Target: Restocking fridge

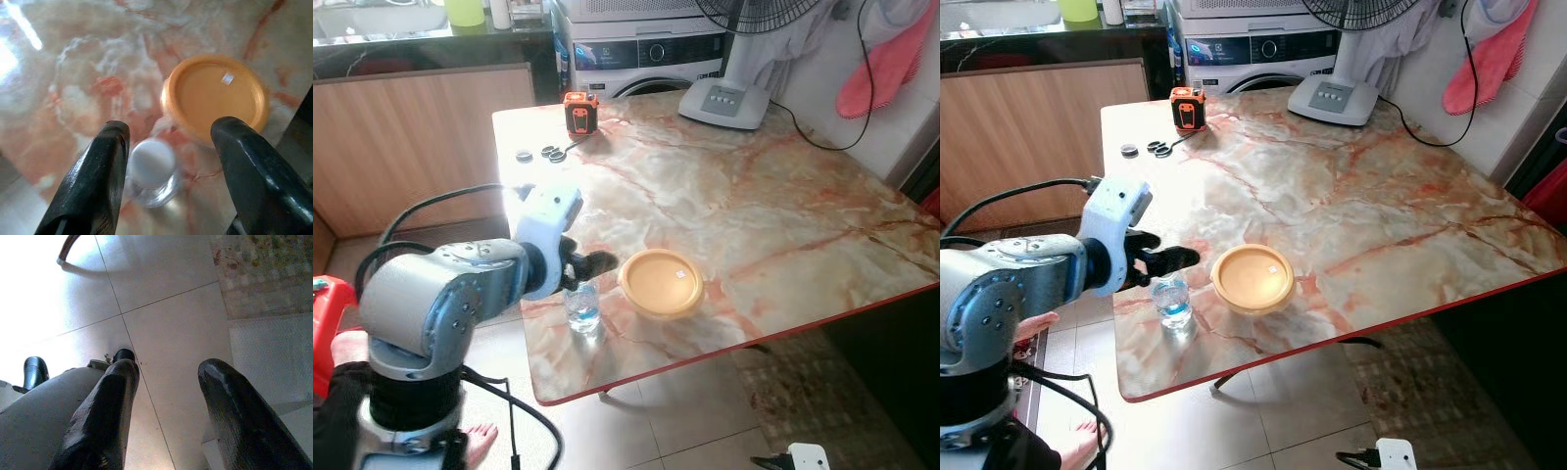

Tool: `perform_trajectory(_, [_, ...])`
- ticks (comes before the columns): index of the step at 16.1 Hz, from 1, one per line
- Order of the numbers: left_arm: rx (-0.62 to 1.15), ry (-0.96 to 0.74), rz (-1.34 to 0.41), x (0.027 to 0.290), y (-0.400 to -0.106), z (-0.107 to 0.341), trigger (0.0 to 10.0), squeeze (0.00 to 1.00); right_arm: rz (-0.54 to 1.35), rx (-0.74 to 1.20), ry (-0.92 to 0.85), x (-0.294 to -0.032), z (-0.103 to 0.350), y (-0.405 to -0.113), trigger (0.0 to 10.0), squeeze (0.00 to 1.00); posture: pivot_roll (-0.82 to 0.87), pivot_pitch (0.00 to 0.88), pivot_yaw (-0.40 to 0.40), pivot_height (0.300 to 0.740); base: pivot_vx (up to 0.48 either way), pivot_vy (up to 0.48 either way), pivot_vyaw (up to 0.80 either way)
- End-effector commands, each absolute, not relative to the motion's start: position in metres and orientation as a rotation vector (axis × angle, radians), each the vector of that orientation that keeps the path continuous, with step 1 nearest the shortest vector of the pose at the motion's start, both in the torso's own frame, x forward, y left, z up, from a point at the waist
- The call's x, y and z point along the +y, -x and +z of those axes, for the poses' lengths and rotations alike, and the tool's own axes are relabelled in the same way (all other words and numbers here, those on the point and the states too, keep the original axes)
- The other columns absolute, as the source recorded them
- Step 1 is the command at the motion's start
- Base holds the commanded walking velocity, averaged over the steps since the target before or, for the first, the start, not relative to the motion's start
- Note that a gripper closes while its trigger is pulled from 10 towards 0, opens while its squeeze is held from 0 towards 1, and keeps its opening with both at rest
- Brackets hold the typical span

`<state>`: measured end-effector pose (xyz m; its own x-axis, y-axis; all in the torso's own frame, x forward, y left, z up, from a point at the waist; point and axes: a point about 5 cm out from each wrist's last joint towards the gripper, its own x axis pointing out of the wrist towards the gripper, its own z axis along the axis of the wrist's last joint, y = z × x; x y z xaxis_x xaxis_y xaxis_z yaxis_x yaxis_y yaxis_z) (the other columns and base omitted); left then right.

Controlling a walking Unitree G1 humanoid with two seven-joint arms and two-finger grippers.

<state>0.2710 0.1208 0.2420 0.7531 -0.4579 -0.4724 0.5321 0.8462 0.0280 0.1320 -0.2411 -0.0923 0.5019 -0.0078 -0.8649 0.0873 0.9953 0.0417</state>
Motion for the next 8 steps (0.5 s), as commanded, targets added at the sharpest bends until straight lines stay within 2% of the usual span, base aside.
perform_trajectory(1, [0.512, -0.199, -0.554, 0.123, -0.271, 0.238, 10.0, 0.00, -0.071, 1.053, -0.084, -0.246, -0.092, -0.129, 10.0, 0.00, 0.18, 0.012, -0.047, 0.740, 0.000, 0.000, 0.00])
perform_trajectory(8, [0.590, -0.205, -0.581, 0.132, -0.277, 0.235, 10.0, 0.00, -0.076, 1.049, -0.084, -0.248, -0.091, -0.130, 10.0, 0.00, 0.18, 0.035, -0.045, 0.740, 0.000, 0.000, 0.00])
